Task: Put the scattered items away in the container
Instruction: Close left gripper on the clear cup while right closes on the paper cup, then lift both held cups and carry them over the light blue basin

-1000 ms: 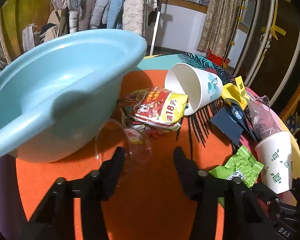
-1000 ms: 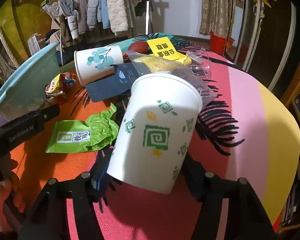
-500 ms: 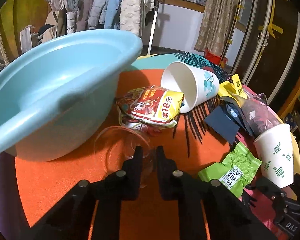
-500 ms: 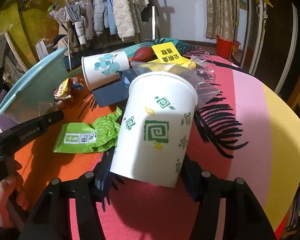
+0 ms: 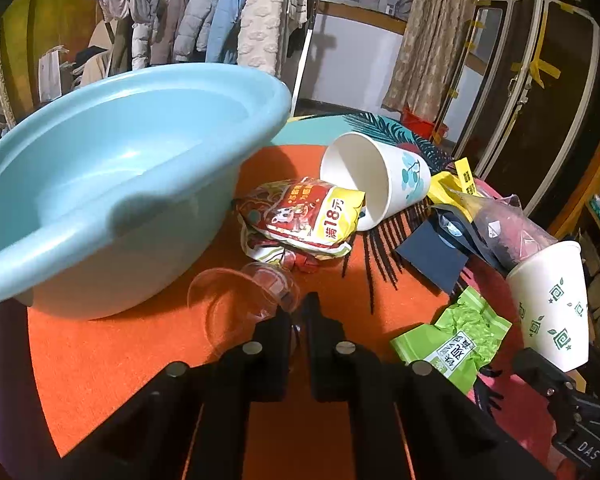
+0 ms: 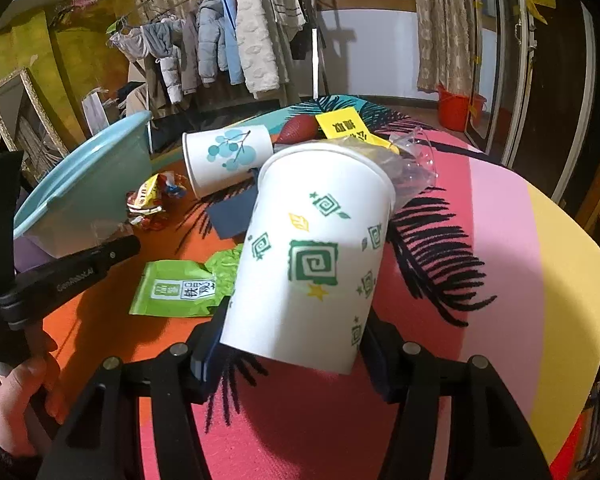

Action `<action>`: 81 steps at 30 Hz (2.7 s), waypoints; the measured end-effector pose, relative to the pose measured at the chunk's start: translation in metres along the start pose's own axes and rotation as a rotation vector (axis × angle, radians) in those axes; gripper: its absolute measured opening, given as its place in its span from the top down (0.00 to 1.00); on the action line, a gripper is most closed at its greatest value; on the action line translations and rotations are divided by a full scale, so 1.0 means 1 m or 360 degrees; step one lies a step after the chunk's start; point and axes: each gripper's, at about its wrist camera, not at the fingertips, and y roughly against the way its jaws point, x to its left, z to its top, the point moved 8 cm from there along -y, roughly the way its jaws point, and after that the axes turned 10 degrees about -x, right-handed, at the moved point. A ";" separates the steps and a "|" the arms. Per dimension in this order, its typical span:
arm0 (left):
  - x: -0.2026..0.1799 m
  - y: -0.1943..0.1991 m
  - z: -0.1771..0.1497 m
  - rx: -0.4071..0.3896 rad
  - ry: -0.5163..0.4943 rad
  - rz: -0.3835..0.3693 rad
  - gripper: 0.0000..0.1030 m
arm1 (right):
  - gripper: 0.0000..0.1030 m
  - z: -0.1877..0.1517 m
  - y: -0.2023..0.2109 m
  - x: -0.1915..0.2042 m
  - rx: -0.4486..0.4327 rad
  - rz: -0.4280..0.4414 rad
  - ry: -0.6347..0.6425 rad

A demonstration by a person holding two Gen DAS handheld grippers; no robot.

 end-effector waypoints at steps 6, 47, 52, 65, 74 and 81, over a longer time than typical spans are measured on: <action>-0.003 0.009 0.001 -0.0032 -0.0010 -0.0001 0.97 | 0.40 0.003 0.012 0.003 -0.0040 0.0022 0.0006; 0.070 0.130 0.108 -0.0459 0.0034 0.0094 0.98 | 0.40 0.126 0.079 0.148 -0.0376 0.0641 0.0368; 0.104 0.103 0.123 -0.0423 0.0039 0.0156 0.98 | 0.40 0.150 0.033 0.212 -0.0224 0.0826 0.0441; 0.147 0.030 0.118 -0.0194 0.0158 0.0234 0.98 | 0.40 0.146 -0.124 0.257 0.0158 0.0738 0.0566; 0.159 0.016 0.108 -0.0130 0.0172 0.0337 0.98 | 0.40 0.132 -0.149 0.251 0.0230 0.0713 0.0589; 0.170 0.010 0.105 -0.0103 0.0176 0.0406 0.98 | 0.40 0.122 -0.162 0.250 0.0237 0.0666 0.0679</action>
